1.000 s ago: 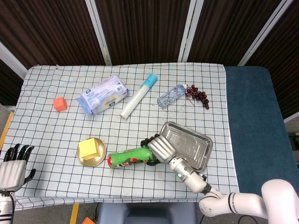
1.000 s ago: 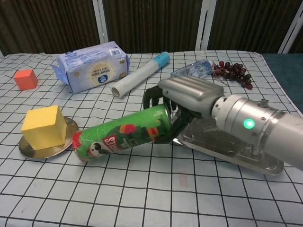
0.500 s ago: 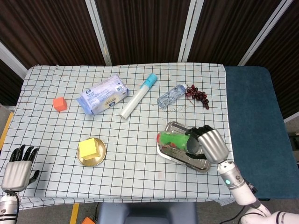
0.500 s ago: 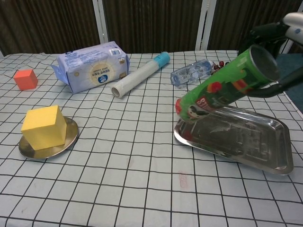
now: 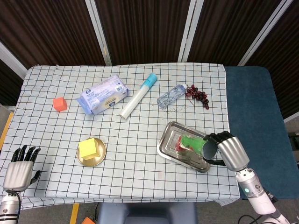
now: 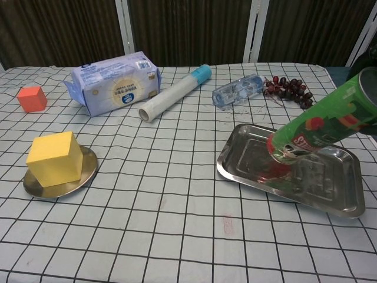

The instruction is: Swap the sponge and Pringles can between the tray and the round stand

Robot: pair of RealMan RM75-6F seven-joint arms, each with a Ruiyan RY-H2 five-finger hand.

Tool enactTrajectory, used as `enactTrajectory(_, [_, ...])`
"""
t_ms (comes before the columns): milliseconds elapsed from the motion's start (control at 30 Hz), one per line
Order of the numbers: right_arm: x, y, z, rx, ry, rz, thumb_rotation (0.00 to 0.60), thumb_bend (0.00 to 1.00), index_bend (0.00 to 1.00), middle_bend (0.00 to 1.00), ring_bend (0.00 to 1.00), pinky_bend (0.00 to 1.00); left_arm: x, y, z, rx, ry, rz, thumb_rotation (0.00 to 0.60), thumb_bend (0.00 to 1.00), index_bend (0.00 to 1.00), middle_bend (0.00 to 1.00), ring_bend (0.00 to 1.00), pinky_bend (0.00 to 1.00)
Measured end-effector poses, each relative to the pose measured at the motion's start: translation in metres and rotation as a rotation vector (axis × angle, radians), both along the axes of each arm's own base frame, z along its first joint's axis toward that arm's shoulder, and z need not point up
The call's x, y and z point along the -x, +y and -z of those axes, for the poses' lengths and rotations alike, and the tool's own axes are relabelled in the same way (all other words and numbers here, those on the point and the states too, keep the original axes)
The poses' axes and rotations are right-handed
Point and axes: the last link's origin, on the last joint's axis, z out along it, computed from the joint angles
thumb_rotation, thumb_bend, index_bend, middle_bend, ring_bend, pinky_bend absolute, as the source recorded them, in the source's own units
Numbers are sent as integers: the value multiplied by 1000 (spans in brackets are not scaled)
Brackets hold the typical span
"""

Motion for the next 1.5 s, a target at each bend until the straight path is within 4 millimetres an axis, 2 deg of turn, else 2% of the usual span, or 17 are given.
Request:
enactTrajectory(100, [6, -2, 2, 16, 15, -18, 600, 45, 841, 573, 596, 557, 0, 0, 0, 1, -1, -2, 600, 322, 157, 138, 20, 112])
enactTrajectory(167, [11, -2, 4, 6, 18, -18, 600, 44, 784, 557, 534, 543, 0, 0, 0, 1, 0, -3, 600, 322, 157, 138, 21, 112])
enactTrajectory(400, [22, 5, 1, -66, 36, 11, 600, 44, 440, 270, 186, 344, 1, 0, 1, 6, 1, -8, 600, 323, 157, 138, 21, 113])
enactTrajectory(600, [29, 14, -5, -96, 47, 34, 600, 44, 233, 74, 13, 225, 1, 0, 3, 14, 1, -8, 600, 323, 157, 138, 21, 113])
enactTrajectory(667, [29, 14, -6, -85, 51, 37, 600, 44, 148, 16, 0, 179, 1, 0, 4, 18, 3, -11, 600, 323, 157, 138, 20, 113])
enactTrajectory(900, [35, 19, -13, -63, 66, 79, 600, 44, 7, 0, 0, 97, 1, 0, 4, 20, 2, -15, 600, 322, 157, 138, 21, 113])
enactTrajectory(1133, [41, 24, -17, -64, 94, 130, 600, 44, 0, 0, 0, 56, 1, 0, 5, 26, 3, -15, 600, 322, 158, 138, 22, 113])
enactTrajectory(1500, [44, 29, -24, -18, 52, 120, 600, 44, 0, 0, 0, 54, 0, 0, 4, 19, -3, -9, 600, 323, 157, 138, 22, 115])
